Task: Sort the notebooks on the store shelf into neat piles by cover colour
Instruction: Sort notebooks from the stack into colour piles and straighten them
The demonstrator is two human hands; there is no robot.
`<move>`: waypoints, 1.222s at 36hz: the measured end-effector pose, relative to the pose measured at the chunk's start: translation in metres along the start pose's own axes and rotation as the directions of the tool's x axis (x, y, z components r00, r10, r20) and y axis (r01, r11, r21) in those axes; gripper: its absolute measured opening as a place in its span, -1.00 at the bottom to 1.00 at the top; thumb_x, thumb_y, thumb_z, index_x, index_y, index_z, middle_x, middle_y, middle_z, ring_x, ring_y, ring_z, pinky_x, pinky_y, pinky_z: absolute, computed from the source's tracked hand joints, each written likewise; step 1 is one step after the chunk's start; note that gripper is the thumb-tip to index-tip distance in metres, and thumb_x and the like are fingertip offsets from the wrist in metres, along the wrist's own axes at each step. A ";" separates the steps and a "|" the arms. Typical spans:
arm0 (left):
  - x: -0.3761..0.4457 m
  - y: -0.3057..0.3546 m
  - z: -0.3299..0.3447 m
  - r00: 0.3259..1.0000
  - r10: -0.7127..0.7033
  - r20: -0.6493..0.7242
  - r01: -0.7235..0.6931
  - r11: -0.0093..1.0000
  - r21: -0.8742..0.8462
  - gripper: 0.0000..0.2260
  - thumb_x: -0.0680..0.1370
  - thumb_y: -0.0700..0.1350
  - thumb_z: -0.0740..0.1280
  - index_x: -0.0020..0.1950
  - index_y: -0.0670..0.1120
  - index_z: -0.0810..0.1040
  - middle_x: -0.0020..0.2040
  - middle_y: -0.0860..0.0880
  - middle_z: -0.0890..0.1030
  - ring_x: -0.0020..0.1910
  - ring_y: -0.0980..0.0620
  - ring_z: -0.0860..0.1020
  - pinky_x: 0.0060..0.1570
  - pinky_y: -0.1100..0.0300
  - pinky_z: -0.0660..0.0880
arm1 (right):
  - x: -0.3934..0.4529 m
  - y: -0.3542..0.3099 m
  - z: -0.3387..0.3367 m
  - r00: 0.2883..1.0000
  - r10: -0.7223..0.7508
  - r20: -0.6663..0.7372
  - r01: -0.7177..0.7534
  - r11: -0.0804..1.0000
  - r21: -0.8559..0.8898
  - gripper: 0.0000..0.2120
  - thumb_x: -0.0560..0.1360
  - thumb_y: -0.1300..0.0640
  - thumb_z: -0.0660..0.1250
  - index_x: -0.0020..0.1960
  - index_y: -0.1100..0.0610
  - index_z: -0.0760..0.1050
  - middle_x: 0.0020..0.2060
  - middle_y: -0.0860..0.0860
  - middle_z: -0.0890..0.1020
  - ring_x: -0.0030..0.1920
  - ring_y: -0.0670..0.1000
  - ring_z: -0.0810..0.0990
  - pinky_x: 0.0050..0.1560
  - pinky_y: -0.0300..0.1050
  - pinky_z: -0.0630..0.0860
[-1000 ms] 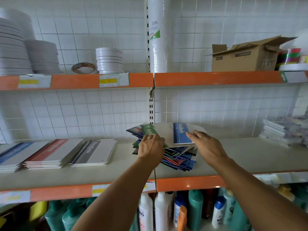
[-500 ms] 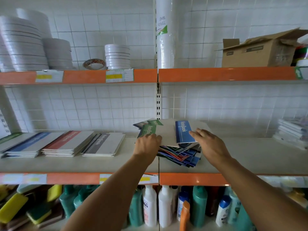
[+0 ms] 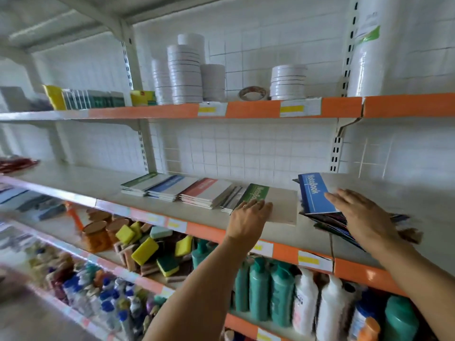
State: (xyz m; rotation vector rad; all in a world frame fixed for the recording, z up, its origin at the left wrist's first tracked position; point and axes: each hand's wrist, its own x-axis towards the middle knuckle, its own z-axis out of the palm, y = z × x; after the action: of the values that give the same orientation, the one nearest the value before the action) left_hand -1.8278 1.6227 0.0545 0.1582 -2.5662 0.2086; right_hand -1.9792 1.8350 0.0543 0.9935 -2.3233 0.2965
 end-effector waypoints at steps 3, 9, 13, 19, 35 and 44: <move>-0.015 -0.034 0.002 0.999 0.012 -0.037 -0.012 1.000 0.009 -0.61 0.34 -0.14 0.06 -0.13 -0.02 0.69 -0.20 0.03 0.69 -0.24 0.05 0.66 -0.41 0.29 0.52 | 0.010 -0.031 0.004 0.999 -0.036 -0.002 0.036 0.999 -0.016 -0.22 0.07 0.68 0.38 0.23 0.20 0.57 0.16 0.24 0.60 0.08 0.27 0.63 -0.03 0.15 0.58; -0.047 -0.105 0.006 0.996 0.030 -0.089 -0.026 0.999 0.039 -0.58 0.32 -0.15 0.05 -0.15 -0.02 0.71 -0.20 0.01 0.69 -0.27 0.03 0.67 -0.44 0.28 0.52 | 0.027 -0.100 0.024 0.984 -0.167 -0.062 0.163 0.984 -0.066 -0.52 0.26 0.39 0.07 0.00 0.22 0.67 -0.10 0.20 0.68 -0.22 0.18 0.69 -0.42 -0.02 0.60; -0.067 -0.150 0.012 0.995 0.034 -0.094 -0.026 0.996 0.089 -0.62 0.32 -0.15 0.12 -0.13 -0.01 0.72 -0.18 0.01 0.70 -0.21 0.04 0.68 -0.39 0.24 0.56 | 0.036 -0.147 0.038 0.978 -0.194 -0.077 0.187 0.978 -0.092 -0.46 0.25 0.33 -0.02 -0.03 0.20 0.68 -0.14 0.17 0.69 -0.23 0.15 0.69 -0.38 -0.06 0.60; -0.092 -0.202 0.027 0.991 0.008 -0.132 -0.005 1.000 0.023 -0.69 0.18 -0.17 0.48 -0.09 -0.06 0.71 -0.15 -0.01 0.70 -0.18 0.01 0.68 -0.34 0.21 0.58 | 0.044 -0.200 0.061 0.988 -0.149 -0.036 0.146 0.985 -0.088 -0.49 0.21 0.44 0.10 -0.02 0.20 0.68 -0.12 0.17 0.69 -0.22 0.16 0.69 -0.34 -0.02 0.62; -0.097 -0.296 0.040 0.975 -0.099 -0.197 0.112 0.992 0.052 -0.67 0.18 -0.28 0.40 -0.09 -0.07 0.70 -0.15 -0.04 0.70 -0.17 -0.02 0.69 -0.27 0.15 0.60 | 0.112 -0.274 0.088 0.960 -0.091 0.267 0.090 0.996 0.014 -0.33 0.55 0.42 0.06 0.56 -0.01 0.00 0.52 -0.04 0.16 0.49 -0.04 0.18 0.41 -0.23 0.16; -0.099 -0.377 0.052 0.982 -0.106 -0.154 0.124 0.986 0.115 -0.70 0.26 -0.18 0.27 -0.13 -0.01 0.72 -0.18 0.02 0.70 -0.21 0.06 0.68 -0.37 0.30 0.54 | 0.163 -0.342 0.121 0.950 -0.146 0.274 0.132 0.989 0.069 -0.41 0.60 0.33 -0.02 0.56 -0.01 -0.02 0.52 -0.02 0.15 0.49 -0.03 0.18 0.38 -0.23 0.16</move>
State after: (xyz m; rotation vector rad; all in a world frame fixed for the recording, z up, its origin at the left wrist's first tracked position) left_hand -1.7128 1.2507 0.0010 0.3251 -2.3889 0.3235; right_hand -1.8755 1.4510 0.0455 1.2895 -2.4881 0.1659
